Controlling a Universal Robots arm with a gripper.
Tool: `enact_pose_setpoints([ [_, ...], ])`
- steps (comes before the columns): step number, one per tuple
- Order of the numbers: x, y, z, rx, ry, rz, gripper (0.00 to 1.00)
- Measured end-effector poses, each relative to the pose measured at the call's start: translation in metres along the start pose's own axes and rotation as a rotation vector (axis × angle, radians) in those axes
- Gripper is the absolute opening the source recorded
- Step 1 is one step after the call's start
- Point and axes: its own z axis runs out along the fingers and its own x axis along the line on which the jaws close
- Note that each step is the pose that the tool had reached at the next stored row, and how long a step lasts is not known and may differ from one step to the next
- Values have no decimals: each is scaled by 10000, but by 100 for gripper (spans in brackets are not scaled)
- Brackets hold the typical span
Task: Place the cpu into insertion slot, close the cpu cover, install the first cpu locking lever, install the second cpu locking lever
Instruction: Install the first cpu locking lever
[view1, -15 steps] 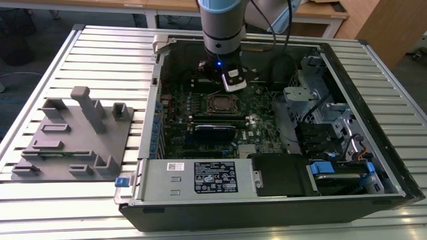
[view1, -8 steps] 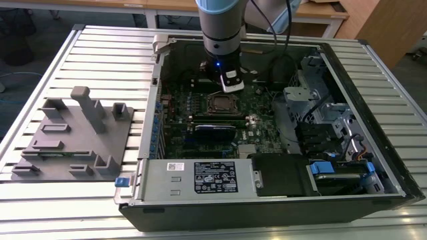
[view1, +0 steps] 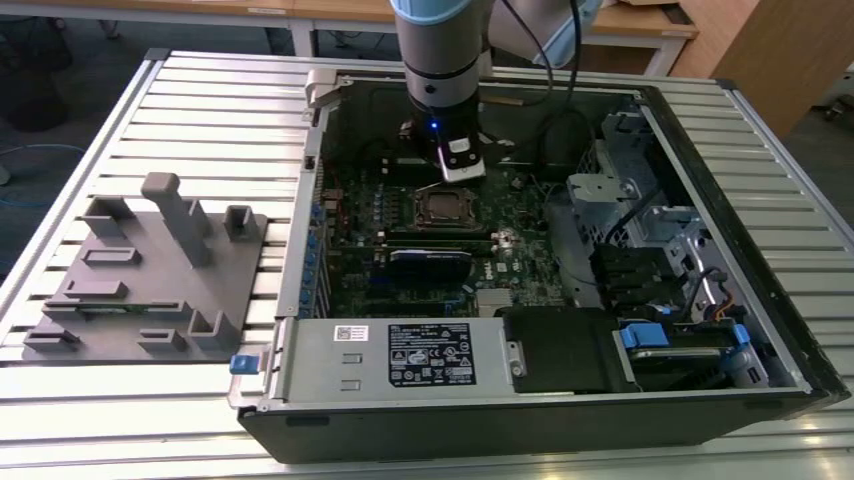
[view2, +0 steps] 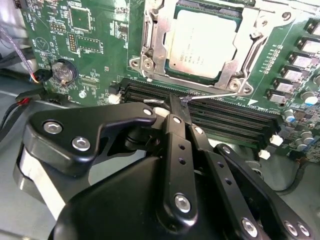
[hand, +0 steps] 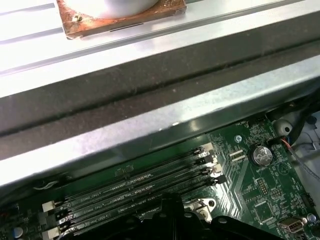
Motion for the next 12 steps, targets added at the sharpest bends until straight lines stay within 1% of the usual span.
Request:
enact_pose_setpoints([
  [3,1,-1,5,-4,-16,18,10],
  [7,3,-7,25,-33,-96,-3,10],
  [12,3,-7,26,-38,-103,-4,10],
])
